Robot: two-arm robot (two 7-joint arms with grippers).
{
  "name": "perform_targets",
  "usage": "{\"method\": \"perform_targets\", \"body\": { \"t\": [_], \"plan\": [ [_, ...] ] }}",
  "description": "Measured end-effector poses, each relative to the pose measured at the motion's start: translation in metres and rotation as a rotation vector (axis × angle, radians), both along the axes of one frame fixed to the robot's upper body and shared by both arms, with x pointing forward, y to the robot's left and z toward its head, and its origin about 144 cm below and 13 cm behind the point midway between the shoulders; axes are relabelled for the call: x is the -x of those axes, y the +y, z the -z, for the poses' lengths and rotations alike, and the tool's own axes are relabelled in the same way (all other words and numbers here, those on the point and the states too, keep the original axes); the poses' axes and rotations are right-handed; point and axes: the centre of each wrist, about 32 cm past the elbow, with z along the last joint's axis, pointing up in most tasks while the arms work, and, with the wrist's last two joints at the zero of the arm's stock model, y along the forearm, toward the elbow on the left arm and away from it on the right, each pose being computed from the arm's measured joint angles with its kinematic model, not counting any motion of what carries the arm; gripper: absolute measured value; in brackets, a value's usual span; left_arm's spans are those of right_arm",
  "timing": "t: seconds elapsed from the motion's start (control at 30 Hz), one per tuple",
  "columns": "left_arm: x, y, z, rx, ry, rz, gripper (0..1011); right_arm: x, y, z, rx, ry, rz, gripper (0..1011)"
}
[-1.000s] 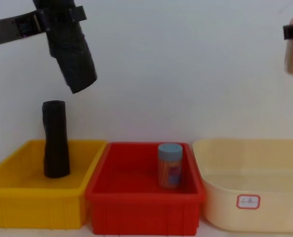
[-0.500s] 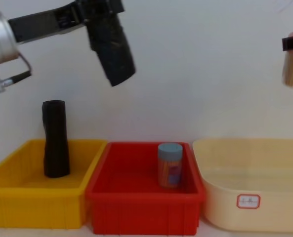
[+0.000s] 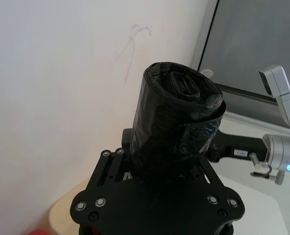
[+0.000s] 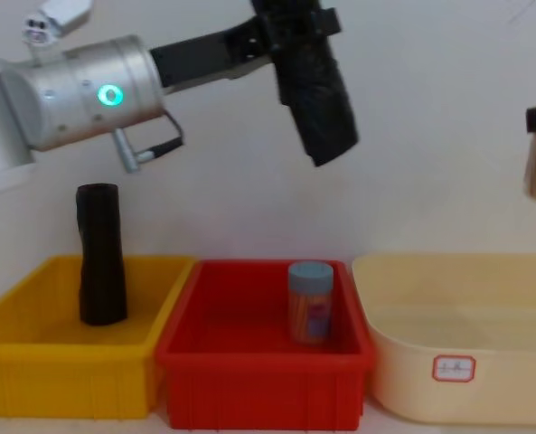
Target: Pick up the garbage bag with the one hand and transfer it to the other hand.
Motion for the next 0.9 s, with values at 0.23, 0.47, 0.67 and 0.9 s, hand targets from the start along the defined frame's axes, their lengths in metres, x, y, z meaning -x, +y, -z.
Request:
{"method": "perform_targets", "body": {
  "t": [0.23,0.47,0.67,0.9],
  "plan": [
    [-0.012,-0.024,0.001,-0.014,0.021,0.042,411,0.003,-0.001,0.010,-0.007,0.046,-0.006,664],
    [-0.017,-0.037,0.001,-0.028,0.029,0.062,411,0.002,-0.002,0.018,0.002,0.074,0.000,664],
    [-0.020,-0.044,0.001,-0.037,0.037,0.070,411,0.000,-0.003,0.025,0.016,0.082,0.009,664],
    [-0.022,-0.047,0.001,-0.042,0.041,0.074,411,-0.001,-0.004,0.029,0.024,0.084,0.016,843]
  ]
}}
